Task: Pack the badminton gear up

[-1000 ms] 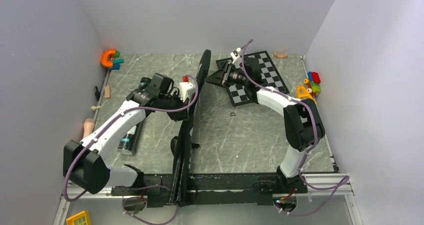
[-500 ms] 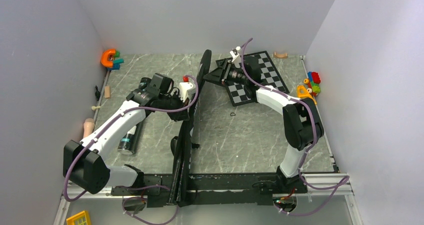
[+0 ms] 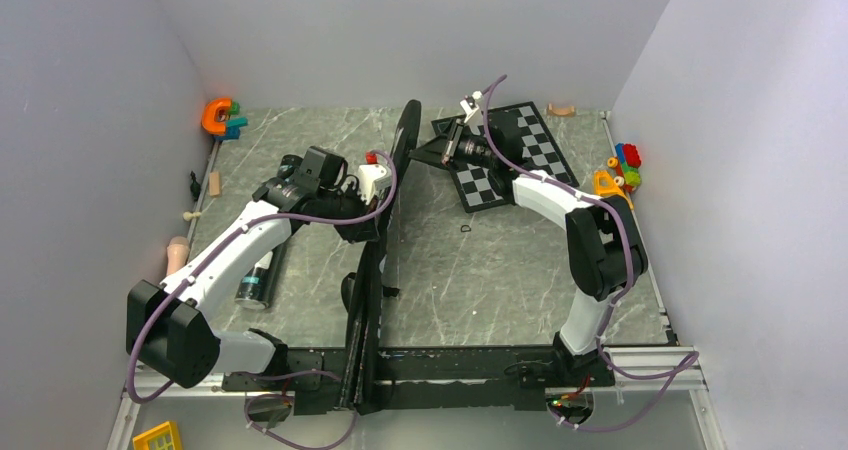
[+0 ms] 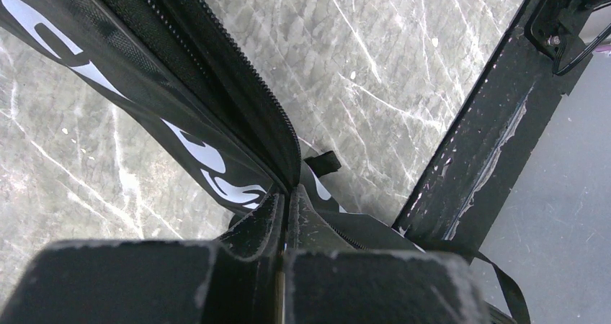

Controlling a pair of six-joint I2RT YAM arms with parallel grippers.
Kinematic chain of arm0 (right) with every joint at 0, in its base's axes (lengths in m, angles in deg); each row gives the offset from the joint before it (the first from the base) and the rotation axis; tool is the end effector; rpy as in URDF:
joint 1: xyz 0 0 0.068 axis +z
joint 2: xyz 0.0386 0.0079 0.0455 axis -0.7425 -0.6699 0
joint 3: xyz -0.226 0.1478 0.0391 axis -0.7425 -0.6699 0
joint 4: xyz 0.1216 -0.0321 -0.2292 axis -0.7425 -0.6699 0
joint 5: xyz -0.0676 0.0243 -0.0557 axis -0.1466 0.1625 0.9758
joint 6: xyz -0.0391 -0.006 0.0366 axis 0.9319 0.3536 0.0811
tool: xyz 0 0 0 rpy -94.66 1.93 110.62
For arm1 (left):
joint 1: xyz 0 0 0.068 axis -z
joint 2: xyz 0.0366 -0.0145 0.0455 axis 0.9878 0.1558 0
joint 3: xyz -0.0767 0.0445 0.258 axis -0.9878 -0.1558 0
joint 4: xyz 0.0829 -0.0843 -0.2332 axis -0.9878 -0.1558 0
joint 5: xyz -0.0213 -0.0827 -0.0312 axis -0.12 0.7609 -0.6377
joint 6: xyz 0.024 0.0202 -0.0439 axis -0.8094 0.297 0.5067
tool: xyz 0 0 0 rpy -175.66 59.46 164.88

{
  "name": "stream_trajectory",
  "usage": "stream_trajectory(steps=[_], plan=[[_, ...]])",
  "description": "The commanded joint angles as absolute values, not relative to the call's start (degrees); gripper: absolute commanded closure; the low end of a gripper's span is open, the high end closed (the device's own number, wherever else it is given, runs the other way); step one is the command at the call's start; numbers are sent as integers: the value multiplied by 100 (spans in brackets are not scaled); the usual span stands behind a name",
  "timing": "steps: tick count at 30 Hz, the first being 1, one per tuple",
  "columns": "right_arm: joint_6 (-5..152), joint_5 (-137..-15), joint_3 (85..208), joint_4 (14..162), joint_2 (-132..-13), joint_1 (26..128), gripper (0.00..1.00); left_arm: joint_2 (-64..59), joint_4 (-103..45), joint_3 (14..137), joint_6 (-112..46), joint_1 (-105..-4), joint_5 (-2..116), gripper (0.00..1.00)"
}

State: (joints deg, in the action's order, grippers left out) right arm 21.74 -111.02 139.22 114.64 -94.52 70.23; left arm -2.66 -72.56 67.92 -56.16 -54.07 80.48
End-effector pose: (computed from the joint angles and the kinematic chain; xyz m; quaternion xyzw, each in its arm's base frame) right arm 0.3746 0.1797 0.2679 -0.0094 0.7423 0.6053 0.2871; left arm 0.2302 -0.1382 0.2991 0.3816 0.8316 -0.2977 0.2724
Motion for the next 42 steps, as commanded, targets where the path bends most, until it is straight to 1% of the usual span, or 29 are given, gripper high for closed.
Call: stream_trajectory(steps=[1, 7, 22, 23, 24, 26, 28, 32, 33, 36, 42], plan=[[2065, -11093, 13823, 12011, -9258, 7095, 100, -419, -7071, 7128, -5743, -5414, 8307, 100], [1863, -10987, 13278, 12327, -8935, 7453, 100, -411, -7103, 7133, -5772, -5418, 8276, 100], [2301, -10713, 12085, 11433, -7869, 8862, 100, -439, -7037, 7076, -5769, -5415, 8216, 100], [2314, -10676, 11998, 11369, -7828, 8942, 100, -423, -7043, 7086, -5768, -5414, 8224, 97], [2320, -10643, 11942, 11320, -7805, 8999, 100, -388, -7076, 7109, -5767, -5414, 8278, 92], [2318, -10599, 11839, 11257, -7760, 9067, 100, -268, -7294, 7242, -5825, -5415, 8396, 76], [2303, -10579, 11734, 11268, -7739, 9061, 100, -239, -7458, 7372, -5886, -5433, 8534, 63], [2360, -10573, 11724, 11198, -7743, 9075, 100, -433, -7468, 7514, -5890, -5773, 8842, 46], [2372, -10581, 11731, 11192, -7746, 9075, 100, -497, -7397, 7565, -5832, -5888, 8899, 44], [2376, -10599, 11758, 11207, -7797, 9092, 100, -478, -7073, 7728, -5632, -6149, 8858, 42], [2383, -10548, 11838, 11201, -7844, 9126, 100, 226, -6853, 8150, -5426, -6143, 9143, 41]])
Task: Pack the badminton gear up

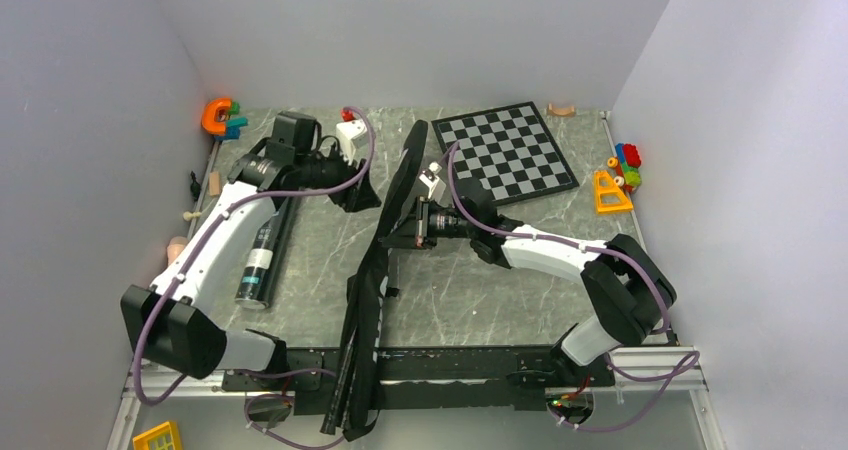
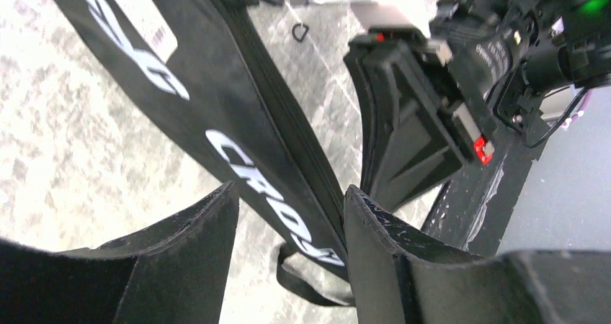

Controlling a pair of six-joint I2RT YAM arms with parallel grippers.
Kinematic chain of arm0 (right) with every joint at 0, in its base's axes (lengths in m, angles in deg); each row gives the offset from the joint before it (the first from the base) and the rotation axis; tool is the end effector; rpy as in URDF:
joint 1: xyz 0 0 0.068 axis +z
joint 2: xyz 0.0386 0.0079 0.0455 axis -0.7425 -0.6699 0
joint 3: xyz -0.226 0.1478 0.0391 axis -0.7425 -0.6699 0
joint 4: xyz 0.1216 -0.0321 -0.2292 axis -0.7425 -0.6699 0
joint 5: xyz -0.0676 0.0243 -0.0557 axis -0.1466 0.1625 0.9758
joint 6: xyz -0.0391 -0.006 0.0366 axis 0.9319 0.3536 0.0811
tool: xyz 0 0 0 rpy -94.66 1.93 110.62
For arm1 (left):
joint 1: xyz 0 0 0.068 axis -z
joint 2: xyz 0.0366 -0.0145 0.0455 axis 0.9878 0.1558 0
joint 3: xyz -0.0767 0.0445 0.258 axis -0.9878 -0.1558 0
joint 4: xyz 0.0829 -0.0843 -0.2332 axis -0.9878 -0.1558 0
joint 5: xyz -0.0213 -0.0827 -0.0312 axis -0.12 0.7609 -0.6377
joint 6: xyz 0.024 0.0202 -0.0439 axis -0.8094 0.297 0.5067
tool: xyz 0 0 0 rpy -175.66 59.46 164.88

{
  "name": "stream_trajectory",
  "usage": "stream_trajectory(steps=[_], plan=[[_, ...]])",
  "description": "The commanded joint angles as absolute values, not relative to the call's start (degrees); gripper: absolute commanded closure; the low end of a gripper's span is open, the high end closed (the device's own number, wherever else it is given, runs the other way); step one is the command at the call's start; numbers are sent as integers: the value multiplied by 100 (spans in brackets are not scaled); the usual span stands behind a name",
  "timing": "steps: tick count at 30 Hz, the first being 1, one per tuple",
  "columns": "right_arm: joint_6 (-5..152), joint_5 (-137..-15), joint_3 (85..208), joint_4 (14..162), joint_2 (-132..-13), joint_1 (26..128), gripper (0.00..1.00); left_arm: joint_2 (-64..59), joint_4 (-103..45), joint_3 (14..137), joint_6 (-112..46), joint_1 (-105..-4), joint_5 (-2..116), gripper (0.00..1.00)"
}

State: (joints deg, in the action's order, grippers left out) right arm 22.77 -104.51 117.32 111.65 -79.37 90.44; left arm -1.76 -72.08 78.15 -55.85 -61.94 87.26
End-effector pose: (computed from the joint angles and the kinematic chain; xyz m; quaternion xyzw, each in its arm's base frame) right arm 0.2305 0.2398 0.2301 -0.0824 0.7849 0.5906 0.1680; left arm 0.2552 -0.1119 0.3546 0.3522 0.8006 -0.3271 0.3578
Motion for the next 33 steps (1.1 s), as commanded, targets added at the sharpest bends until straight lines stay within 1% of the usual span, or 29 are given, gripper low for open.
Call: stream_trajectory(steps=[1, 4, 8, 13, 16, 21, 25, 29, 33], plan=[[2376, -10532, 11839, 11205, -7831, 9127, 100, 333, -6822, 8169, -5456, -6131, 9179, 41], [2388, -10453, 11827, 11191, -7769, 9127, 100, 526, -6762, 8145, -5614, -6061, 9330, 41], [2371, -10451, 11880, 11220, -7763, 9132, 100, 686, -6739, 8029, -5803, -5964, 9225, 42], [2349, -10471, 11961, 11257, -7846, 9162, 100, 809, -6796, 7989, -5835, -5940, 9430, 48], [2325, -10451, 11980, 11291, -7840, 9162, 100, 833, -6815, 7974, -5881, -5888, 9361, 57], [2287, -10403, 12006, 11303, -7751, 9180, 100, 1021, -6861, 8014, -5816, -5880, 9331, 78], [2264, -10325, 11981, 11284, -7636, 9178, 100, 1100, -6825, 8137, -5646, -5885, 9380, 99], [2204, -10343, 11997, 11302, -7626, 9184, 100, 1200, -6680, 8394, -5311, -5885, 9362, 100], [2208, -10405, 12061, 11136, -7609, 9193, 100, 1201, -6339, 8655, -4886, -5893, 9066, 100]])
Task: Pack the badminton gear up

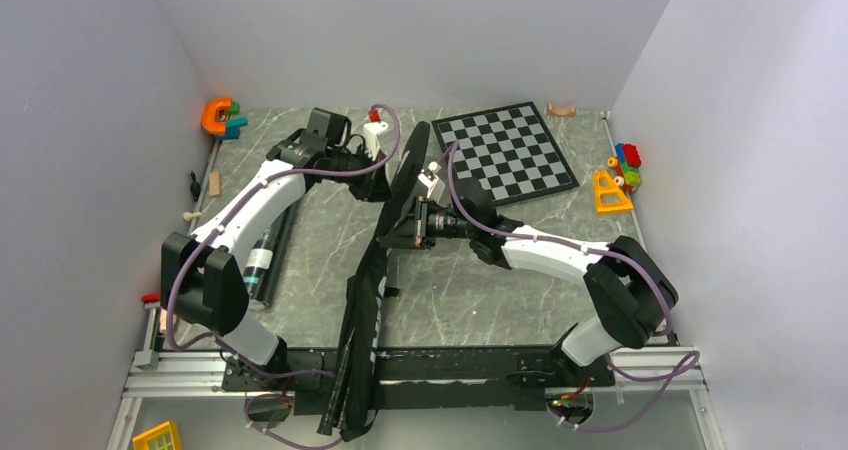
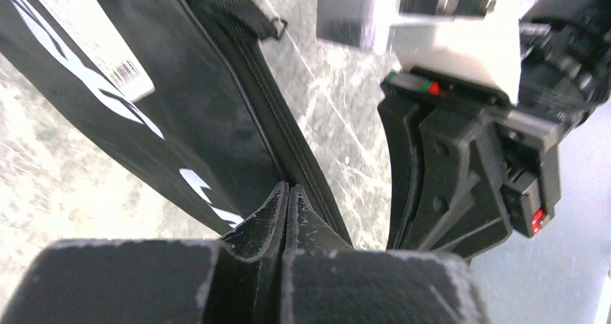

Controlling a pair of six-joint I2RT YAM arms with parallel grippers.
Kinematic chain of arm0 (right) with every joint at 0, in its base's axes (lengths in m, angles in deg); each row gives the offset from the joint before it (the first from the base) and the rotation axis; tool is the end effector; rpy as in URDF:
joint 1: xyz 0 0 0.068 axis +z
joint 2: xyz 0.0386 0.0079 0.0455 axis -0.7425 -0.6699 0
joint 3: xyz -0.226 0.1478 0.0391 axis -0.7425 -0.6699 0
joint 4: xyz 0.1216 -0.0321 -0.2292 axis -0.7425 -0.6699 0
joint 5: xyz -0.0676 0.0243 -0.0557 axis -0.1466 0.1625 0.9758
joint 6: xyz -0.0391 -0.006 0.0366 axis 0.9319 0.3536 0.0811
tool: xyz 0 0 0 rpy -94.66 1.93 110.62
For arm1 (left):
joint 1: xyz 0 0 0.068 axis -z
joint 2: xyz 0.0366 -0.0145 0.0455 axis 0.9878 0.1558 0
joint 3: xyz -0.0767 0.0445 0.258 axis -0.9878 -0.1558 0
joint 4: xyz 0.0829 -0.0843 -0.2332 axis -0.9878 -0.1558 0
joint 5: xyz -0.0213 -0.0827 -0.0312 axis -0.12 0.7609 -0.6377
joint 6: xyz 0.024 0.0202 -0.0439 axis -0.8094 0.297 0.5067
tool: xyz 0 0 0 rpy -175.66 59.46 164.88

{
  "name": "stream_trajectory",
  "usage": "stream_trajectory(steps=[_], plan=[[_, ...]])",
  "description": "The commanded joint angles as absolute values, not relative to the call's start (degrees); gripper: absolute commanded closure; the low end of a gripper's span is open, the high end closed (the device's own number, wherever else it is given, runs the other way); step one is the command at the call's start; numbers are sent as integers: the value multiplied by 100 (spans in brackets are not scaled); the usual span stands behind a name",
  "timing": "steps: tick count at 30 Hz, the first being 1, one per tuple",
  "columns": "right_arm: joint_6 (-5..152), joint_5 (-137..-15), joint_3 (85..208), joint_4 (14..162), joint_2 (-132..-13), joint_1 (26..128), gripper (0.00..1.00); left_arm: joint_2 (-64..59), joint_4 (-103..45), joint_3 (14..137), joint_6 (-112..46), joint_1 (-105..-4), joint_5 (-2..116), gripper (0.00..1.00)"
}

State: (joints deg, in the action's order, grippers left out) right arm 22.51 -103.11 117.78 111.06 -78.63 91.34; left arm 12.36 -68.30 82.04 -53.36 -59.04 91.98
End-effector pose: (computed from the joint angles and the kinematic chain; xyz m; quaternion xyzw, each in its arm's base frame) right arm 0.2271 0.2428 0.2355 -0.0812 0.7838 0.5906 0.1740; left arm 0.3045 -0.1494 0.3112 0.3533 0.8066 -0.3800 0.2830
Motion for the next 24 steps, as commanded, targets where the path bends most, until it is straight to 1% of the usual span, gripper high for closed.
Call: stream_trajectory(steps=[1, 7, 9, 12, 14, 15, 18, 19, 20, 24], plan=[[2230, -10414, 12079, 11053, -7585, 9203, 100, 1202, -6236, 8721, -4802, -5897, 8978, 100], [2573, -10416, 12354, 10200, -7478, 9315, 100, 1404, -5910, 9162, -4311, -5975, 8357, 100], [2675, -10355, 12400, 9960, -7414, 9339, 100, 1531, -5960, 9343, -4261, -6010, 8461, 100], [2753, -10227, 12377, 9735, -7276, 9335, 100, 1701, -6520, 9692, -4661, -6019, 8732, 99], [2766, -10166, 12340, 9726, -7211, 9333, 100, 1644, -6895, 9656, -4981, -6027, 8894, 89], [2748, -10169, 12326, 9758, -7196, 9334, 100, 1549, -7071, 9552, -5128, -6041, 8988, 80], [2706, -10179, 12289, 9855, -7236, 9330, 100, 994, -7058, 8800, -5304, -6047, 9134, 47], [2701, -10200, 12292, 9882, -7265, 9328, 100, 808, -6993, 8519, -5315, -6042, 9185, 40], [2703, -10211, 12308, 9883, -7286, 9321, 100, 666, -6996, 8315, -5352, -6020, 9243, 37], [2722, -10217, 12368, 9890, -7345, 9321, 100, 451, -7285, 7846, -5540, -5810, 9352, 35]])
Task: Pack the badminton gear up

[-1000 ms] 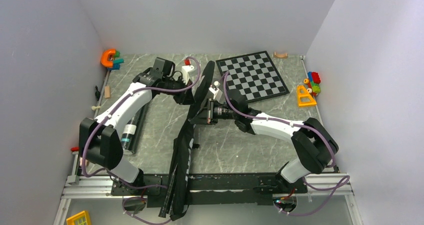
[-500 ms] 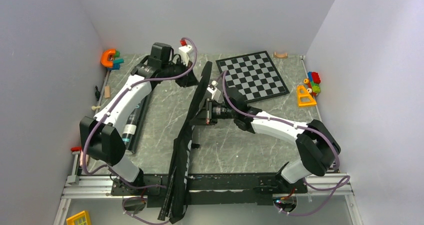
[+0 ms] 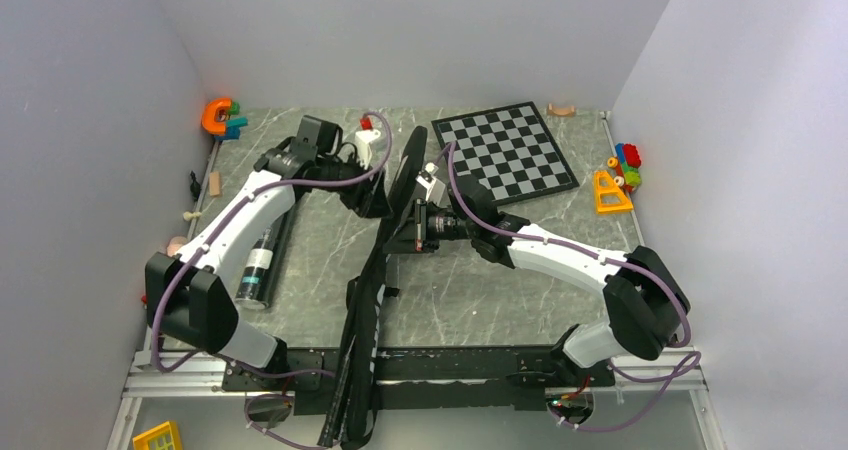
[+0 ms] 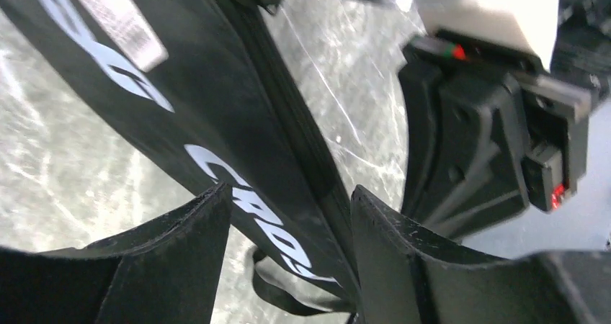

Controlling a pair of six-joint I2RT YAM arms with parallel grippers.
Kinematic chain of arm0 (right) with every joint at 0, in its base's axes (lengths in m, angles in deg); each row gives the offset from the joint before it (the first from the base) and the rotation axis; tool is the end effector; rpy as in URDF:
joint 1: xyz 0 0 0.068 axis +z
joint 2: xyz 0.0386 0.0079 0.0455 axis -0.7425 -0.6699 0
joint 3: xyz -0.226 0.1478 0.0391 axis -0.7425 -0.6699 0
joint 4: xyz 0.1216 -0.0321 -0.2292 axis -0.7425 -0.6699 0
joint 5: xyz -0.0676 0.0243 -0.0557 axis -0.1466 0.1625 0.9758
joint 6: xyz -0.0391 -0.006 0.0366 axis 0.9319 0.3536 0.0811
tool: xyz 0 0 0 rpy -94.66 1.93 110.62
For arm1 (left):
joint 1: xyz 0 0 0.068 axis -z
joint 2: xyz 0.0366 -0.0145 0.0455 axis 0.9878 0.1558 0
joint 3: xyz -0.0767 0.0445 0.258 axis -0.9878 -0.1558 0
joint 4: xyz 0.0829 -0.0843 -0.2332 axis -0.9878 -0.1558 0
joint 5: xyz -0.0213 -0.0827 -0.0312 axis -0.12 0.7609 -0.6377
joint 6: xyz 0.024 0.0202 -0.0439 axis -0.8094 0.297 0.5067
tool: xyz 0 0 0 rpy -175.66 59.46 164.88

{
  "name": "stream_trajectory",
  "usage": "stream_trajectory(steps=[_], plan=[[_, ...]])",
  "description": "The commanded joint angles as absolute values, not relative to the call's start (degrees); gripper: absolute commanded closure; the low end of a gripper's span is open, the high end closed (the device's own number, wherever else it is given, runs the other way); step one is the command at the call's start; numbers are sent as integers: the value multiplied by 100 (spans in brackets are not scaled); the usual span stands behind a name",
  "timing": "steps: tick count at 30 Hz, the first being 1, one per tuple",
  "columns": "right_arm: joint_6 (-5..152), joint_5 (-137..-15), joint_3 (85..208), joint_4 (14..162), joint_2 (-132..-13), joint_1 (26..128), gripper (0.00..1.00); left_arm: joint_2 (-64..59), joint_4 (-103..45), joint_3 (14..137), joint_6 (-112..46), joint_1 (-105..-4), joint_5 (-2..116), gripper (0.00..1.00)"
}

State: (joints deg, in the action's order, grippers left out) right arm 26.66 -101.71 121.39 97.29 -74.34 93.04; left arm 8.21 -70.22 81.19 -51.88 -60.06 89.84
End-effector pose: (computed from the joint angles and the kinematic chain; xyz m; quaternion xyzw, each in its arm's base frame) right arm 0.2134 0.2420 0.2559 -0.0999 0.8081 0.5573 0.1625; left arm 0.2910 -0.1368 0.3260 0.3341 0.8168 -0.3650 0.2965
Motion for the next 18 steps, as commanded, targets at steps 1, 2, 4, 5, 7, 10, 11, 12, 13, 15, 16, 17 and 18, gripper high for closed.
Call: stream_trajectory(steps=[1, 2, 4, 5, 7, 10, 11, 12, 13, 15, 16, 17, 18], plan=[[2733, -10217, 12387, 9871, -7353, 9321, 100, 450, -7294, 7753, -5577, -5746, 9314, 35], [2730, -10217, 12407, 9865, -7366, 9324, 100, 457, -7254, 7668, -5583, -5695, 9277, 35], [2715, -10217, 12415, 9889, -7384, 9326, 100, 502, -7131, 7555, -5556, -5651, 9232, 36], [2709, -10210, 12411, 9891, -7388, 9325, 100, 550, -7088, 7543, -5537, -5631, 9230, 37], [2706, -10194, 12402, 9891, -7366, 9325, 100, 660, -7043, 7585, -5535, -5602, 9183, 40], [2720, -10148, 12393, 9858, -7322, 9327, 100, 803, -6967, 7667, -5504, -5598, 9100, 54], [2724, -10144, 12393, 9856, -7319, 9323, 100, 832, -6939, 7703, -5471, -5591, 9076, 61], [2724, -10146, 12393, 9856, -7328, 9323, 100, 858, -6909, 7733, -5436, -5592, 9047, 67], [2714, -10151, 12393, 9868, -7344, 9331, 100, 881, -6878, 7773, -5400, -5586, 9041, 73], [2696, -10164, 12378, 9896, -7349, 9326, 100, 903, -6798, 7843, -5311, -5592, 9033, 87], [2685, -10164, 12365, 9910, -7348, 9320, 100, 925, -6776, 7905, -5268, -5593, 9016, 96], [2675, -10159, 12359, 9931, -7349, 9322, 100, 943, -6783, 7981, -5228, -5596, 8970, 100], [2680, -10145, 12358, 9930, -7345, 9323, 100, 976, -6775, 8071, -5197, -5590, 8940, 100]])
